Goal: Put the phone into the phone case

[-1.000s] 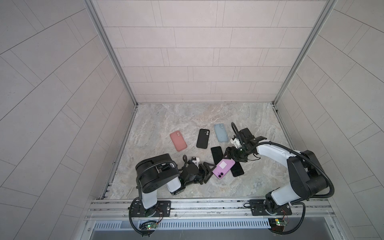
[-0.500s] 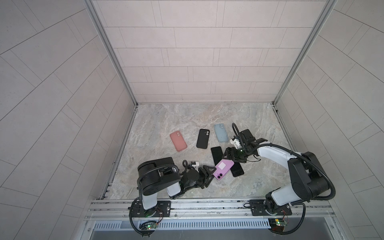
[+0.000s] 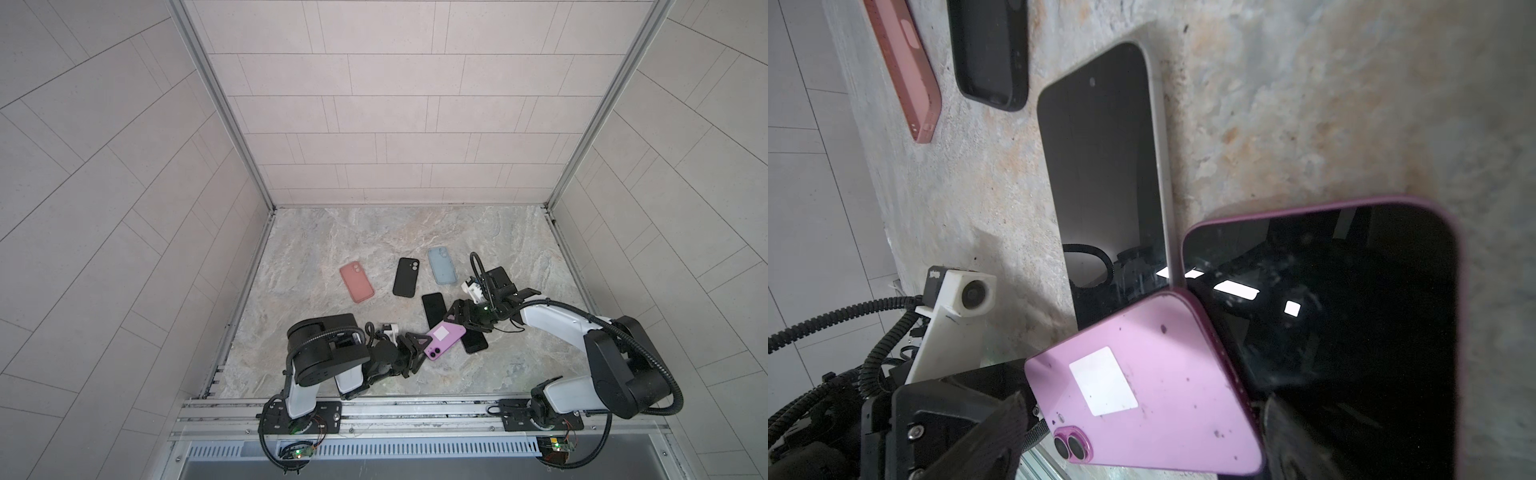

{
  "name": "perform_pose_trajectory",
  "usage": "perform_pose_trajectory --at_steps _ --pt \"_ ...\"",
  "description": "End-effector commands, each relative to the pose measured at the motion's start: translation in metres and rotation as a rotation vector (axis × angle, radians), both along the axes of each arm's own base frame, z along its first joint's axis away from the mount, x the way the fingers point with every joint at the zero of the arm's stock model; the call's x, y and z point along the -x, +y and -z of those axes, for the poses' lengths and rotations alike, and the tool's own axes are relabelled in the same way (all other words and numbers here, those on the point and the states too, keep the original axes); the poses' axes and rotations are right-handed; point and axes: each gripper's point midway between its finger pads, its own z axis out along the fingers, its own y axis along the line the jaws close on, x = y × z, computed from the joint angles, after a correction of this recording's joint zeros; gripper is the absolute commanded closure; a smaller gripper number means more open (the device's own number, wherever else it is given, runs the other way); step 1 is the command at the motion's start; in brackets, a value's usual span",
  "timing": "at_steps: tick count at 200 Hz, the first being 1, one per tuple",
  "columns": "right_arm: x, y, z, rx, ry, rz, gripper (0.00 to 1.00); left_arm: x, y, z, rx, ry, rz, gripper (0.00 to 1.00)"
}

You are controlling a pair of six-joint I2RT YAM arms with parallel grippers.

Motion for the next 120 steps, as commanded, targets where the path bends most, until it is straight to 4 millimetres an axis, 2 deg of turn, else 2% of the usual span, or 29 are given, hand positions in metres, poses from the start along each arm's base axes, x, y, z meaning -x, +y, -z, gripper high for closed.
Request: perform_pose_trajectory --at_steps 1,37,53,74,106,120 --pt "0.019 -0.004 0.014 0.025 0.083 0.009 0.09 0.008 0.017 0.037 -0.124 0.083 -0.015 0.55" --pt "0.018 0.001 0.012 0.006 0.087 0.004 0.09 0.007 0.016 0.036 -0.122 0.079 -0.014 0.59" --pt "0.017 0.001 0.012 0.005 0.089 0.003 0.09 0.006 0.016 0.036 -0.122 0.075 -0.014 0.64" --pt "0.017 0.002 0.008 0.001 0.085 -0.004 0.09 0.003 0.016 0.032 -0.119 0.06 -0.015 0.78" --pt "0.01 -0.001 -0.014 0.034 0.032 -0.026 0.09 -0.004 0.02 0.026 -0.129 0.031 -0.012 0.98" --pt "0.006 -0.007 -0.029 0.081 -0.007 -0.039 0.08 -0.007 0.022 0.021 -0.136 0.015 -0.007 1.0"
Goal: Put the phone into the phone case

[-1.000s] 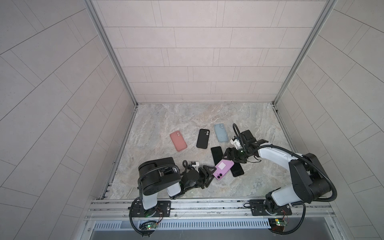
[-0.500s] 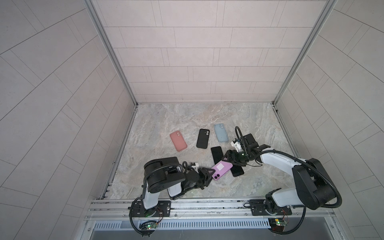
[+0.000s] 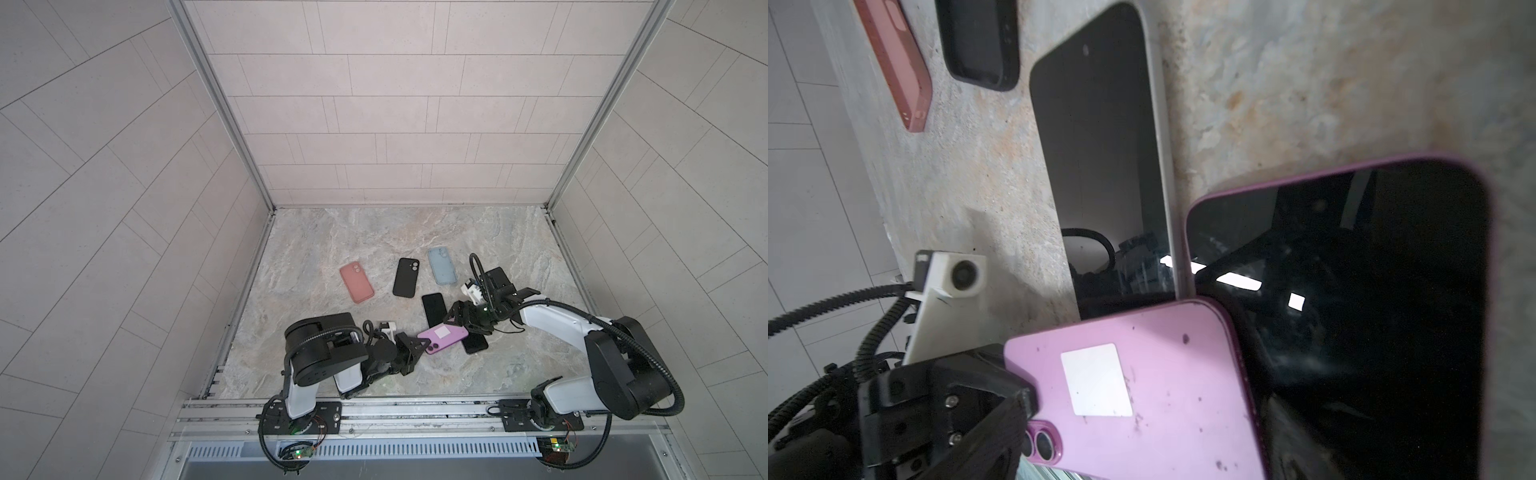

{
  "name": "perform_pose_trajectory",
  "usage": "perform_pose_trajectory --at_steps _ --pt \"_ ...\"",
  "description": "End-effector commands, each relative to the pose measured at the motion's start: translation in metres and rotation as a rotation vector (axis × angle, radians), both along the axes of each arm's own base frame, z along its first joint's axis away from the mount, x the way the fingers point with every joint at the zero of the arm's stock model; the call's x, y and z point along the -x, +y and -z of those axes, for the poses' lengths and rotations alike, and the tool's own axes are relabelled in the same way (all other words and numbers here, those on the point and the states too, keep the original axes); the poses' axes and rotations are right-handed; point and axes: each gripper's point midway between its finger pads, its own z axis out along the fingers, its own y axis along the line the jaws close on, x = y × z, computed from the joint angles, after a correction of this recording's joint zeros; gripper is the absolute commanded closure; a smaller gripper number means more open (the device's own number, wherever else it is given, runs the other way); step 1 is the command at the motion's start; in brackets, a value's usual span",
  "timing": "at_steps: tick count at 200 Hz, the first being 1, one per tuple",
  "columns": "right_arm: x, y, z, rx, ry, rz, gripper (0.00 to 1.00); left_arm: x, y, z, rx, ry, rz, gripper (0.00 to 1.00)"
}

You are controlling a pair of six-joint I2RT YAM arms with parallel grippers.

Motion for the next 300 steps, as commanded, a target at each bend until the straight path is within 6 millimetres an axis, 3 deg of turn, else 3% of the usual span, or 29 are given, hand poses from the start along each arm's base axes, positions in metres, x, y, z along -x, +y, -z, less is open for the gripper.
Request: perform_pose_trajectory --at_steps 1,24,49,67,74,97,115,140,180,216,231,243,257,279,280,300 --pt "-0.001 -0.008 -0.026 0.065 -0.056 -0.035 0.08 0.004 0.017 0.029 -0.133 0.056 0.01 1.0" --pt "-0.011 -0.029 -0.062 0.193 -0.17 -0.031 0.08 -0.003 0.018 0.013 -0.16 0.017 0.032 1.0" --pt "-0.019 -0.047 -0.116 0.266 -0.337 -0.005 0.07 -0.014 0.025 -0.018 -0.214 -0.042 0.078 1.0" --pt "-0.02 -0.045 -0.159 0.222 -0.475 0.0 0.07 -0.035 0.033 -0.067 -0.234 -0.127 0.078 1.0" --pt "-0.019 -0.043 -0.173 0.194 -0.532 -0.004 0.07 -0.044 0.04 -0.096 -0.247 -0.204 0.073 1.0" --pt "-0.016 -0.037 -0.215 0.11 -0.746 -0.014 0.07 -0.058 0.079 -0.171 -0.454 -0.39 0.075 1.0" --pt "-0.012 -0.041 -0.234 0.099 -0.849 -0.005 0.07 -0.061 0.101 -0.218 -0.605 -0.506 0.142 1.0" --pt "-0.004 -0.033 -0.25 0.037 -0.954 -0.047 0.11 -0.053 0.096 -0.261 -0.716 -0.723 0.316 1.0" --pt "0.01 -0.016 -0.272 -0.093 -0.98 -0.113 0.14 -0.055 0.109 -0.278 -0.956 -1.002 0.432 1.0" --pt "0.014 0.003 -0.262 -0.192 -0.759 -0.155 0.17 -0.032 0.105 -0.306 -1.096 -1.631 0.531 1.0" --pt "0.006 0.002 -0.255 -0.197 -0.672 -0.082 0.15 0.0 0.099 -0.304 -1.127 -2.028 0.648 1.0" --pt "0.0 0.004 -0.25 -0.224 -0.583 -0.018 0.14 0.02 0.097 -0.288 -1.173 -2.328 0.721 1.0" --pt "-0.003 0.01 -0.242 -0.257 -0.463 0.019 0.14 0.014 0.098 -0.287 -1.316 -2.482 0.646 1.0" --pt "0.001 0.025 -0.241 -0.335 -0.334 -0.028 0.15 0.012 0.097 -0.276 -1.475 -2.673 0.741 1.0" --pt "0.001 0.026 -0.241 -0.341 -0.33 -0.032 0.15 0.012 0.097 -0.276 1.473 2.662 -0.74 1.0" --pt "0.003 0.04 -0.248 -0.425 -0.259 -0.085 0.15 0.004 0.095 -0.264 1.465 2.478 -0.758 1.0"
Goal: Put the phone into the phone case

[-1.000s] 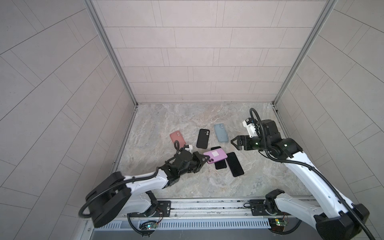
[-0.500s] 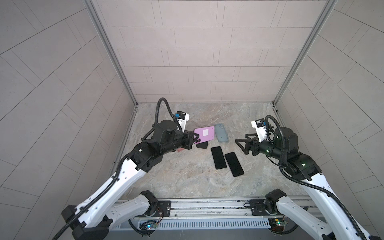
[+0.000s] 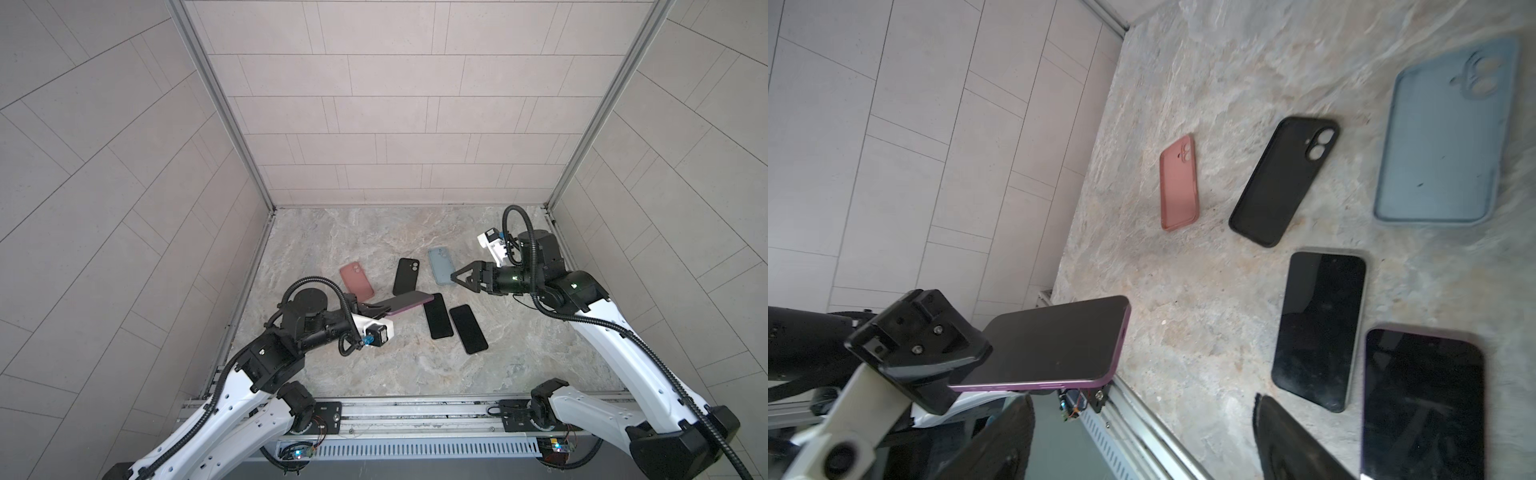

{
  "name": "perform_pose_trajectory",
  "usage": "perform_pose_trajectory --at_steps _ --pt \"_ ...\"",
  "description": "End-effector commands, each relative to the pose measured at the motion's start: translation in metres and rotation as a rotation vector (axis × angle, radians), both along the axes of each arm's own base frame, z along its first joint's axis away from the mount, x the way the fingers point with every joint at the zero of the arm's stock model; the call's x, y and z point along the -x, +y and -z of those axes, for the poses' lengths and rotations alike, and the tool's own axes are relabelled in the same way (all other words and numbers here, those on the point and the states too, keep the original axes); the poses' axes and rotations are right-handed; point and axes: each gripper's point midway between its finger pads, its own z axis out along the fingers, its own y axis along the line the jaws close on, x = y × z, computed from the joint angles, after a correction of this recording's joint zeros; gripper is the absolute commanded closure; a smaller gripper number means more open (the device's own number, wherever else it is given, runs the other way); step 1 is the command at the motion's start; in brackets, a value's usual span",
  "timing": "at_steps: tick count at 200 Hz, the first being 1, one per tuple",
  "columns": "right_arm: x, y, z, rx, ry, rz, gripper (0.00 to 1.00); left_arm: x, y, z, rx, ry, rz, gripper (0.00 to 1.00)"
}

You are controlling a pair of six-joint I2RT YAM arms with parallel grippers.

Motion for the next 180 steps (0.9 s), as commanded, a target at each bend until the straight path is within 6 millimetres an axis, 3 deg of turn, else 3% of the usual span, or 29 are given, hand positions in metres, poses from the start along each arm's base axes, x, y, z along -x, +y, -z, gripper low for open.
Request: perform_pose_trajectory --at_steps 1,34,106,146,180 --pt "0.014 0.017 -0.018 -0.129 0.12 -0.095 0.15 -0.008 -0.007 -0.021 -0.143 -0.443 0.084 1.0" --pt "0.012 0.029 -0.01 -0.193 0.207 -0.152 0.16 -0.017 -0.013 -0.02 -0.184 -0.638 0.044 1.0" --pt "-0.008 0.038 0.023 -0.179 0.268 -0.137 0.2 0.005 -0.029 -0.038 -0.158 -0.787 0.102 1.0" --pt "-0.007 0.056 0.01 -0.242 0.236 -0.176 0.23 0.009 -0.03 -0.041 -0.144 -0.798 0.105 1.0" --pt "0.0 0.065 -0.002 -0.275 0.218 -0.199 0.33 0.01 -0.028 -0.04 -0.137 -0.792 0.094 1.0"
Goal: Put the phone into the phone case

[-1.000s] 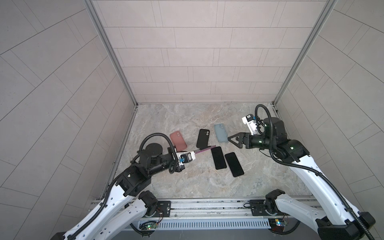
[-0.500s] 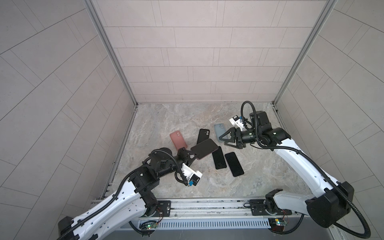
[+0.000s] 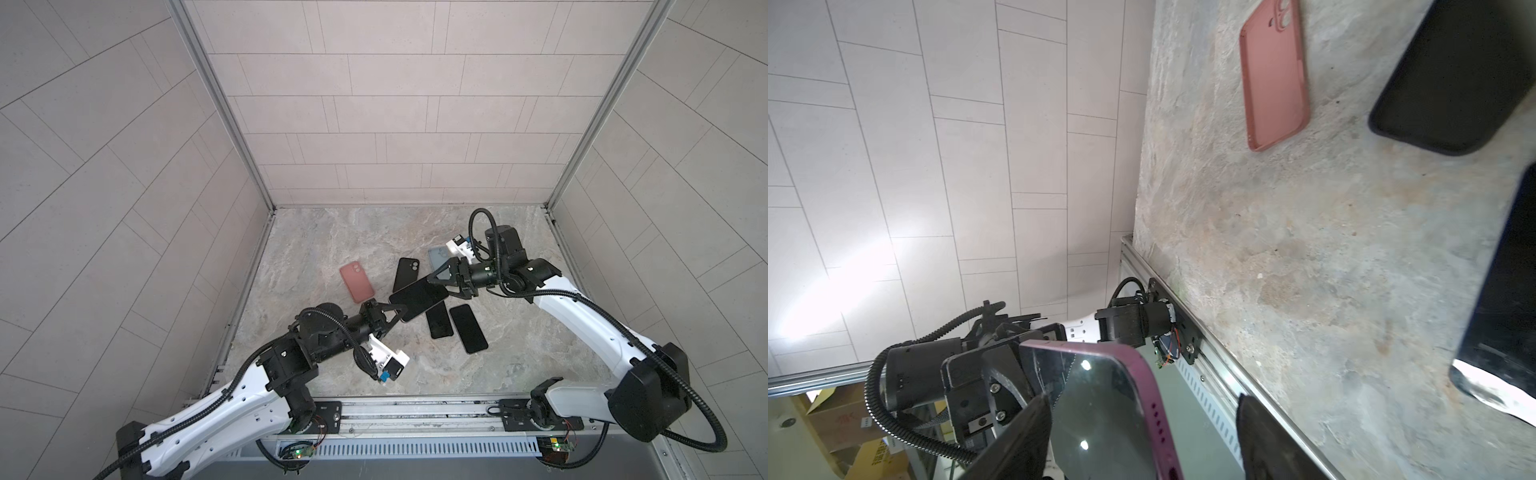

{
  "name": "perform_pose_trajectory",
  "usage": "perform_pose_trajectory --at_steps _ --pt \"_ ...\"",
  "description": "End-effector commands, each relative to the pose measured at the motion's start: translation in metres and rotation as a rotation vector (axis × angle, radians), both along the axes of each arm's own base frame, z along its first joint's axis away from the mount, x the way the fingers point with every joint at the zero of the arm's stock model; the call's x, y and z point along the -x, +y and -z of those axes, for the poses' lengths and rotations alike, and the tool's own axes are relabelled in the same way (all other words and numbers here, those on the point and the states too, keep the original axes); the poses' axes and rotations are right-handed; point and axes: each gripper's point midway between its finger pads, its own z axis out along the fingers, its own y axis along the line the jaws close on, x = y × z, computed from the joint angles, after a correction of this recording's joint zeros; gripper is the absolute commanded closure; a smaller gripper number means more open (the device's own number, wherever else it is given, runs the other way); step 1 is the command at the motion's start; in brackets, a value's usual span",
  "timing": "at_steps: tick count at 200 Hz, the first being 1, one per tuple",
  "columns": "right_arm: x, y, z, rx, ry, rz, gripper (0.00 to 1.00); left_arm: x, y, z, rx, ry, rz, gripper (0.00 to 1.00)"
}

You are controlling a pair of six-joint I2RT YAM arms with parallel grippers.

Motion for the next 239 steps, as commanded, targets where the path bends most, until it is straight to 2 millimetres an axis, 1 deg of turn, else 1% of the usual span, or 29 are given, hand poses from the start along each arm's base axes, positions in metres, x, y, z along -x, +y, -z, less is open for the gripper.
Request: perform_pose_trajectory --at_steps 1,22,40,66,91,108,122,144,152,168,181,195,211,221,230,237,239 --pt "0.003 0.006 -0.023 -0.066 -0.048 -0.01 0.33 0.002 0.004 -0.037 0.079 -0.138 -0.003 1.0" --pt "0.004 0.006 -0.031 -0.104 -0.058 0.004 0.4 0.003 0.006 -0.039 0.1 -0.139 -0.007 1.0" --pt "0.006 0.006 -0.039 -0.131 -0.07 0.009 0.42 0.005 0.007 -0.043 0.131 -0.139 -0.005 1.0" --pt "0.009 0.007 -0.058 -0.205 -0.093 0.007 0.47 0.007 0.009 -0.046 0.157 -0.14 0.0 1.0" --pt "0.013 0.006 -0.071 -0.229 -0.122 -0.001 0.49 0.012 0.009 -0.047 0.169 -0.142 0.016 1.0" --pt "0.016 0.005 -0.076 -0.242 -0.131 -0.009 0.5 0.014 0.01 -0.048 0.174 -0.141 0.021 1.0" --pt "0.018 0.005 -0.078 -0.25 -0.132 -0.013 0.52 0.014 0.009 -0.047 0.174 -0.137 0.022 1.0" --pt "0.021 0.004 -0.078 -0.251 -0.127 -0.016 0.6 0.015 0.009 -0.045 0.174 -0.132 0.028 1.0" --pt "0.021 0.004 -0.079 -0.252 -0.128 -0.017 0.66 0.015 0.009 -0.045 0.174 -0.132 0.032 1.0" --pt "0.022 0.004 -0.077 -0.249 -0.124 -0.016 0.74 0.015 0.008 -0.045 0.175 -0.129 0.033 1.0" --pt "0.022 0.003 -0.077 -0.248 -0.125 -0.014 0.84 0.016 0.008 -0.045 0.175 -0.13 0.036 1.0" --pt "0.023 0.003 -0.077 -0.246 -0.126 -0.012 0.89 0.016 0.008 -0.045 0.177 -0.124 0.037 1.0" --pt "0.023 0.002 -0.077 -0.242 -0.13 -0.01 0.99 0.014 0.009 -0.046 0.191 -0.109 0.022 1.0" --pt "0.022 0.001 -0.077 -0.233 -0.135 -0.001 1.0 0.012 0.011 -0.05 0.233 -0.061 0.007 1.0" --pt "0.02 -0.003 -0.077 -0.218 -0.146 0.019 1.0 0.009 0.014 -0.058 0.311 0.029 -0.021 0.9" --pt "0.017 -0.007 -0.076 -0.202 -0.15 0.043 1.0 0.007 0.02 -0.07 0.4 0.129 -0.054 0.76" --pt "0.016 -0.009 -0.076 -0.198 -0.152 0.053 1.0 0.005 0.022 -0.075 0.429 0.161 -0.066 0.7"
